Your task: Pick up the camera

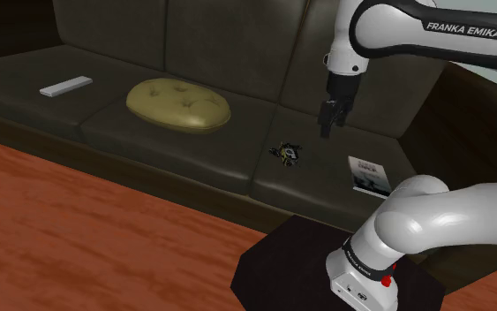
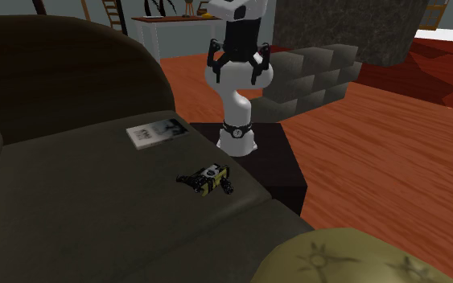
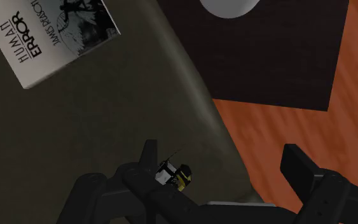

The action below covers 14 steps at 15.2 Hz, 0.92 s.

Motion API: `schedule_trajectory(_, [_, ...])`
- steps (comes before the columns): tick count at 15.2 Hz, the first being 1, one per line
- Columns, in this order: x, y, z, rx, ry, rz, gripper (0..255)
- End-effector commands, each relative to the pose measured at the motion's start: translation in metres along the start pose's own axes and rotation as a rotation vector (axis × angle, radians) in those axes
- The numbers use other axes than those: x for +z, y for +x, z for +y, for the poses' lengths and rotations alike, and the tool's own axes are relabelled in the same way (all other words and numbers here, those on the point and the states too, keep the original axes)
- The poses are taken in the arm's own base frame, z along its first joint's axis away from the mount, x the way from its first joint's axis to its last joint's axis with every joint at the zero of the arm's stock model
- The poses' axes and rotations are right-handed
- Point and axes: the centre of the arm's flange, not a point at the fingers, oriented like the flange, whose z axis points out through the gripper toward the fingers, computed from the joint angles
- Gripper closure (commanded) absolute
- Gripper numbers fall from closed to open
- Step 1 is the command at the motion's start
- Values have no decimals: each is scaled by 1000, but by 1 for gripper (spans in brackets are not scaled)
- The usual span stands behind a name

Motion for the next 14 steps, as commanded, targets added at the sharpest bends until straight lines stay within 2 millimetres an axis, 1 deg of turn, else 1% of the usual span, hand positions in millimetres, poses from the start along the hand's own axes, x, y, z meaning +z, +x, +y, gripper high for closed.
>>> schedule_trajectory(1, [0,0,0,0,0,0,0])
schedule_trajectory(14, [136,74,33,375,90,191,0])
